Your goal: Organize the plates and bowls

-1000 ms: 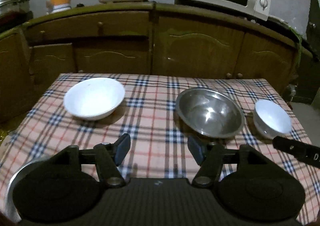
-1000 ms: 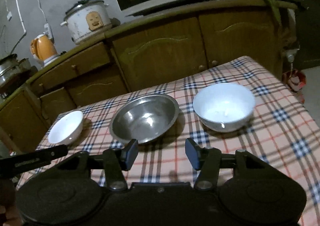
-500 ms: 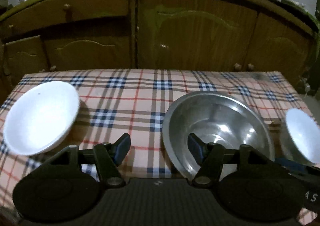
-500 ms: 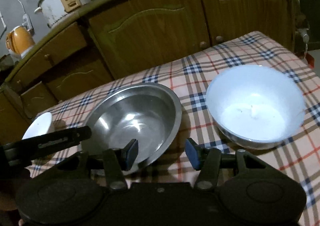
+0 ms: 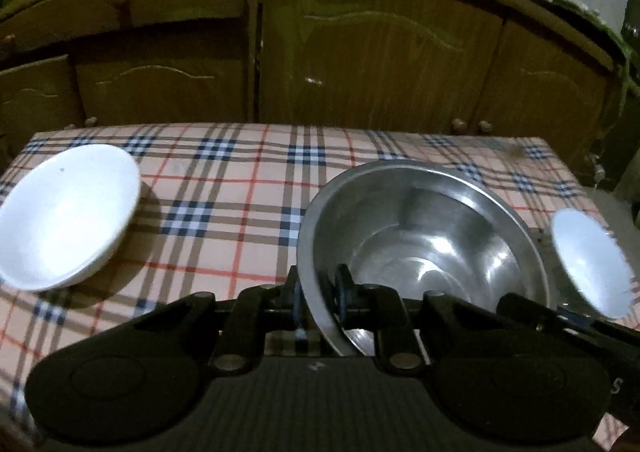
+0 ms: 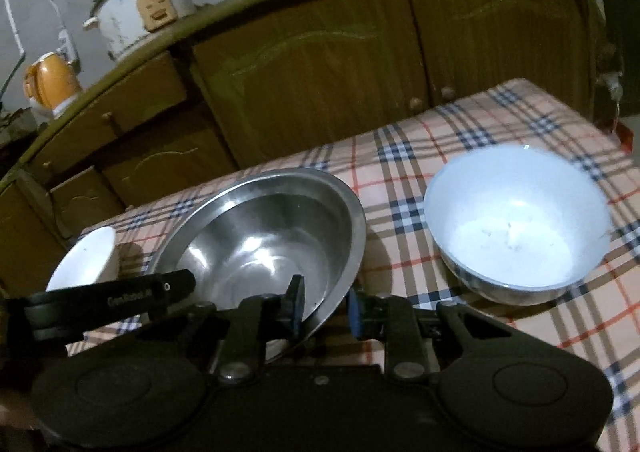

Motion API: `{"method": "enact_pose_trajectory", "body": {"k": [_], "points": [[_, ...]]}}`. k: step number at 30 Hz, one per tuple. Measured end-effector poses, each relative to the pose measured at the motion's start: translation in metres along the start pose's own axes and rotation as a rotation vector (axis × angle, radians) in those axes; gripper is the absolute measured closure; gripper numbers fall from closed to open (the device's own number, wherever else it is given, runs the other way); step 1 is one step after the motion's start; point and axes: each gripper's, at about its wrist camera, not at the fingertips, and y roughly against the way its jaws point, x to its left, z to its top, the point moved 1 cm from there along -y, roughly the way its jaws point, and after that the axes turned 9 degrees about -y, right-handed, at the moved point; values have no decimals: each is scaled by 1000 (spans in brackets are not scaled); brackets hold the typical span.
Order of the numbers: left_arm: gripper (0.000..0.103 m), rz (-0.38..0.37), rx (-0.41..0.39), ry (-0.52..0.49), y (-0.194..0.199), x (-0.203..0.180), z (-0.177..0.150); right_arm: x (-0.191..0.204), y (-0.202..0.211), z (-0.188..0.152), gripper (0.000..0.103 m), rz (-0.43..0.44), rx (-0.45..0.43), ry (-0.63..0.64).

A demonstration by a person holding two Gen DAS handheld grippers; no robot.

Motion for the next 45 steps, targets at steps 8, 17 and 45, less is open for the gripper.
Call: {"method": "enact_pose_trajectory", "body": {"k": [8,17,45], "points": [[84,25,-66,-11,72,-16,-16,9,76,-14,74,30,-60,53],[84,15,-102,-29,137,-42,-58,-2,162,-50,74,25,-108,75],[82,-20,27,-66,128,-82,-150,-65,193,-137,74,-64,-39,50]]}}
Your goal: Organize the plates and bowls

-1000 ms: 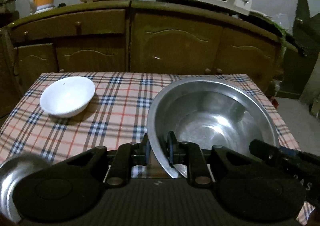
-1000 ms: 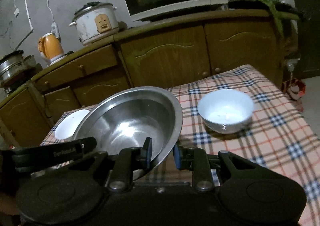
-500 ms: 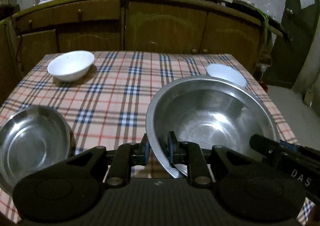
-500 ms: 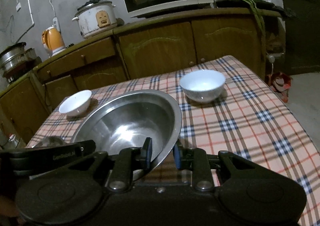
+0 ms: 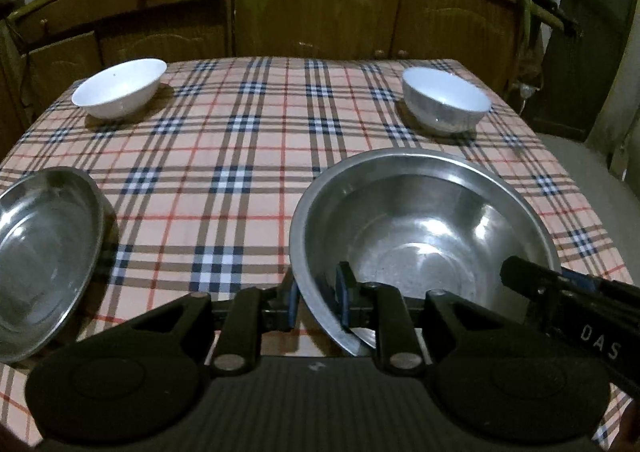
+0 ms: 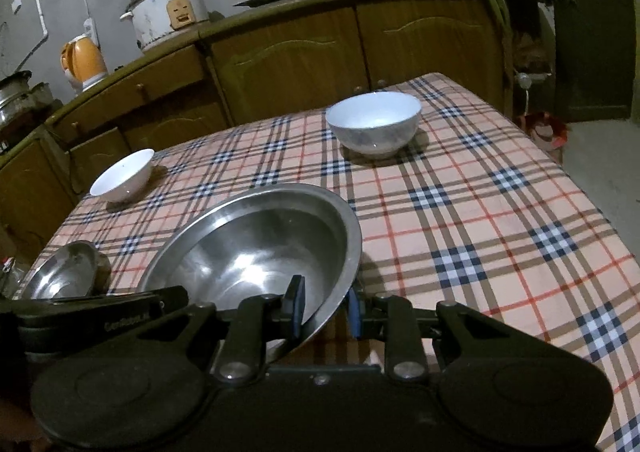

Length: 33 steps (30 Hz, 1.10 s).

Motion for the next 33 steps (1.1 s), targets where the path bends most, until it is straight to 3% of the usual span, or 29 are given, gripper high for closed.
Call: {"method": "enact_pose_trajectory", "body": {"k": [24,33], "points": [[79,-24,18,13,-15,0,-5,-8,-17,-2,73,-45,19,-3],[59,-3,1,47,-3,15,2,-5,-2,14,64,-76,-53,-5]]}}
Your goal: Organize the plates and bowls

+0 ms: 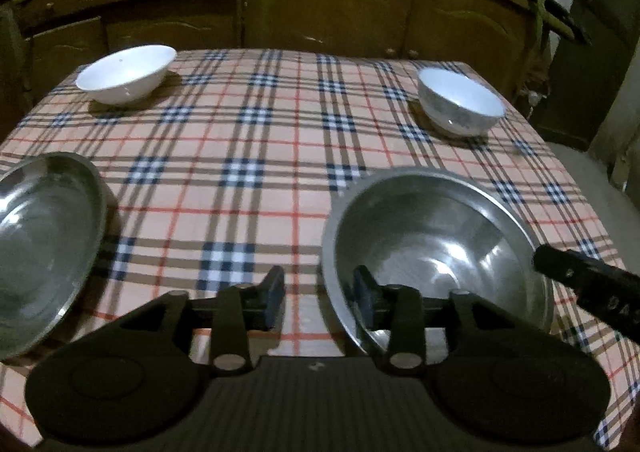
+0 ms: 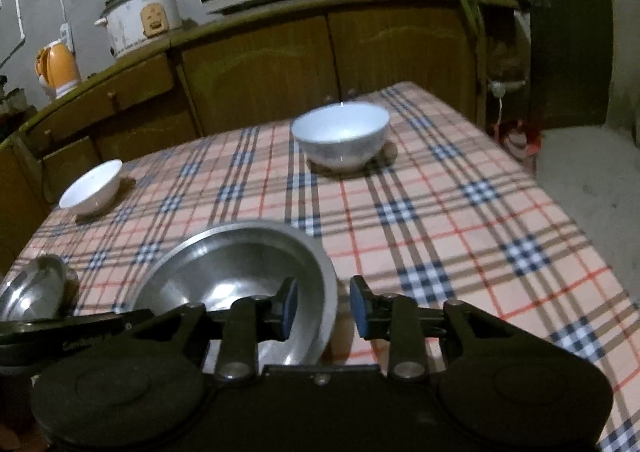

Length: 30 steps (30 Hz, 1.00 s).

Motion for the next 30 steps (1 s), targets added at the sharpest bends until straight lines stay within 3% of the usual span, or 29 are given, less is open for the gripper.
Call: {"method": "enact_pose_trajectory", "body": {"k": [6,9,30], "points": [[47,43,-23,15,17,15,15,18,8,13,52,50,-22,23],[37,69,-36,15,27,23,20,31,9,17,52,71,-22,36],[31,185,-60,78,47,99,36,134,-8,30,46,208,-10,156]]}}
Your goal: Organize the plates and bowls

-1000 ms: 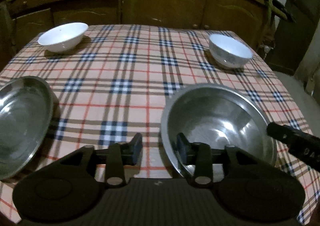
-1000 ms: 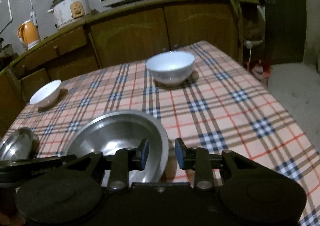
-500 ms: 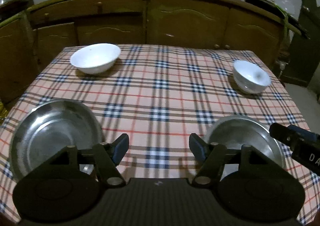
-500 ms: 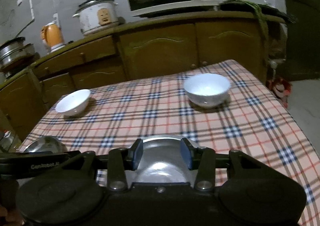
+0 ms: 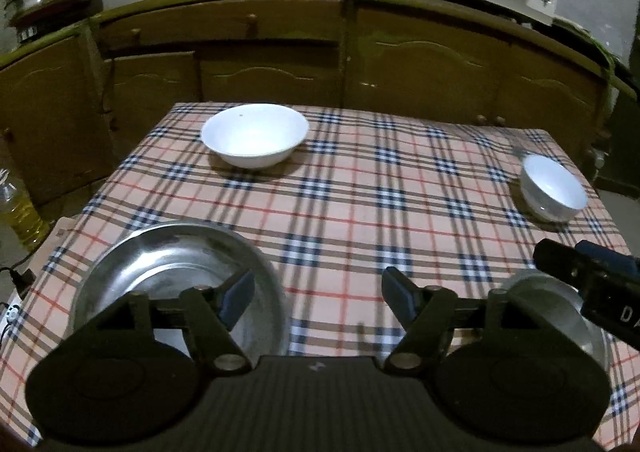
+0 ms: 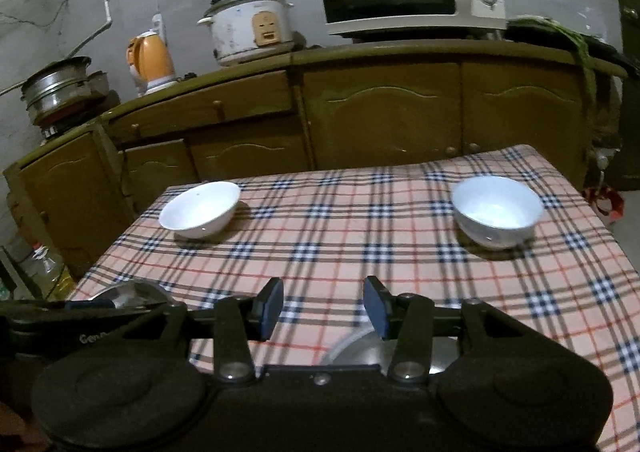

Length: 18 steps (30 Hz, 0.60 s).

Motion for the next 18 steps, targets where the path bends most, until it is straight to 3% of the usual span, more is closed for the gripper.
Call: {"method": "enact_pose_trajectory", "body": {"k": [10,18], "points": [[25,30,4,40,-14,32,4,30,-31,3,41,26,25,41],[19,113,0,93,-43,81,29,56,-75,27,31,69,36,42]]}}
